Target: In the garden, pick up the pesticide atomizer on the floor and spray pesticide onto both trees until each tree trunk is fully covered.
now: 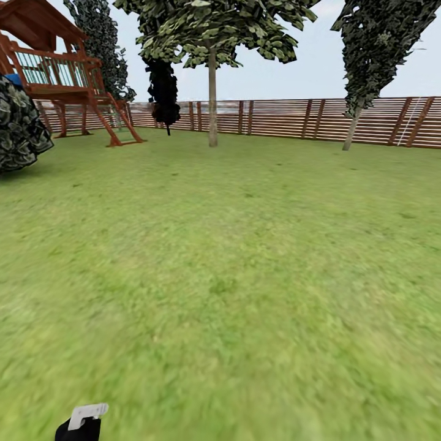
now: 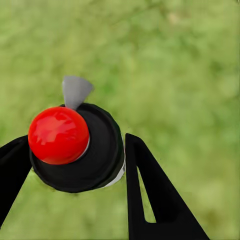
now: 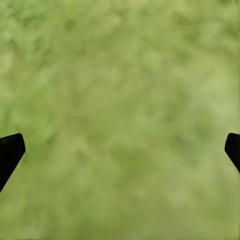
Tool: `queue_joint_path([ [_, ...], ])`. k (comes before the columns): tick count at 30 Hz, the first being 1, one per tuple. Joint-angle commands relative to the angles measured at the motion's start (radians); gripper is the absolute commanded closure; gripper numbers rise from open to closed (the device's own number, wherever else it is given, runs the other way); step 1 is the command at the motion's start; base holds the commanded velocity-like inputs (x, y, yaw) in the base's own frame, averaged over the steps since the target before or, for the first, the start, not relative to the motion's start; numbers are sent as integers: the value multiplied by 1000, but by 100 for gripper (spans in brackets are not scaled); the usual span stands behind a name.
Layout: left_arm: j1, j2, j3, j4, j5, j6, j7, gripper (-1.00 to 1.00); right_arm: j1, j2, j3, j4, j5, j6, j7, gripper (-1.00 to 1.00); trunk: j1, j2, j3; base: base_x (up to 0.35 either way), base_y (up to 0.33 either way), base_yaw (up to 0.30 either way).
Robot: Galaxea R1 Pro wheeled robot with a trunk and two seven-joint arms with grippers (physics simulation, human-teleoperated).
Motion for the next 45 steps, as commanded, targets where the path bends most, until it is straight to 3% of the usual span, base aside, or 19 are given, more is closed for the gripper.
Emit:
queue_joint_path([
  [1, 0, 0, 0, 0, 0, 0, 0, 100, 0, 0, 0, 0, 0, 0, 0, -100, 0, 0, 0, 338, 0, 0],
  [45, 0, 0, 0, 0, 0, 0, 0, 100, 0, 0, 0, 0, 0, 0, 0, -100, 0, 0, 0, 338, 0, 0],
])
